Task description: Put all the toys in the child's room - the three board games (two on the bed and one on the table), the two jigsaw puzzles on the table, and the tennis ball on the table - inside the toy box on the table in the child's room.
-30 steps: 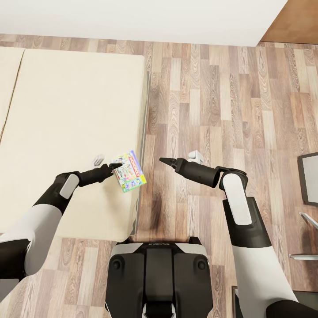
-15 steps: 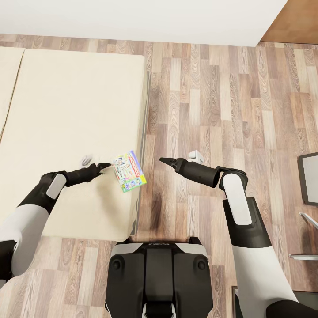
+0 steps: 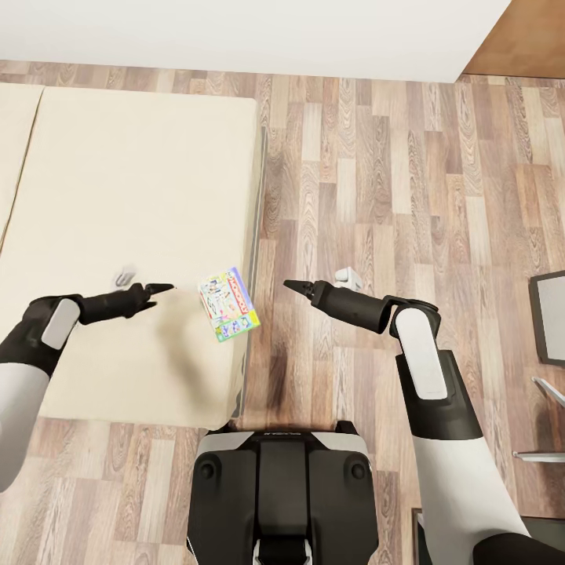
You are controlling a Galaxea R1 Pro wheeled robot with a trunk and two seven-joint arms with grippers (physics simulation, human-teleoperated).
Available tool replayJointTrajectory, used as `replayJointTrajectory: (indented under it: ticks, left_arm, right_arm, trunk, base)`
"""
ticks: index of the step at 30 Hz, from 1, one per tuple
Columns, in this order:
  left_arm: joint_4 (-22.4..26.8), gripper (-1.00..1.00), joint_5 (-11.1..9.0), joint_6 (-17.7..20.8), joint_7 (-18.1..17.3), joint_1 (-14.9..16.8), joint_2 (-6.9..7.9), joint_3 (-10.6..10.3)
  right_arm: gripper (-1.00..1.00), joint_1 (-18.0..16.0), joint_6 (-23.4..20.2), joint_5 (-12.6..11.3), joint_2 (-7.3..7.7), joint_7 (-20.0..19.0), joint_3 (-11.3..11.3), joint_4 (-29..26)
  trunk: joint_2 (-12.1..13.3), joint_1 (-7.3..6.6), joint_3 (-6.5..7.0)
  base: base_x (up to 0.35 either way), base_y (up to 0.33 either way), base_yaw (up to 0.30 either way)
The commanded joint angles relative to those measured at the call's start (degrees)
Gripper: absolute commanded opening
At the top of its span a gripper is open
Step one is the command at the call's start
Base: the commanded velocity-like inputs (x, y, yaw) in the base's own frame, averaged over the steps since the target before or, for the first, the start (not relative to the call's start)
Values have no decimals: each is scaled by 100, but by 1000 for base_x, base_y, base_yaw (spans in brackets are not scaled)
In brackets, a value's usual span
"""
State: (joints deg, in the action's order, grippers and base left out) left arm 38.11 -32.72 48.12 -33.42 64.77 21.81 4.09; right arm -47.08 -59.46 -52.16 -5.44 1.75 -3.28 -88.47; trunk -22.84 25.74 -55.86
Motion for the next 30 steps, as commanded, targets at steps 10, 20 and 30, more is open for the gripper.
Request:
replayJointTrajectory:
  ticks: [10,20,30]
  left_arm:
    - [203,100,7,879,-1086,-18,741,6]
    - [262,100,17,1156,-2915,-394,1915,-57]
    - [385,100,144,923,-5426,-1283,2826,-73]
  right_arm:
    - [100,36,-54,1,34,19,261,-24]
    - [100,99,-54,-56,704,2,398,-61]
    - [100,142,-54,-93,862,-26,734,-186]
  trunk:
    - [-8,4,-6]
    - [-8,4,-6]
    - [-8,4,7]
  base:
    - [0,0,0]
    - [0,0,0]
    - [0,0,0]
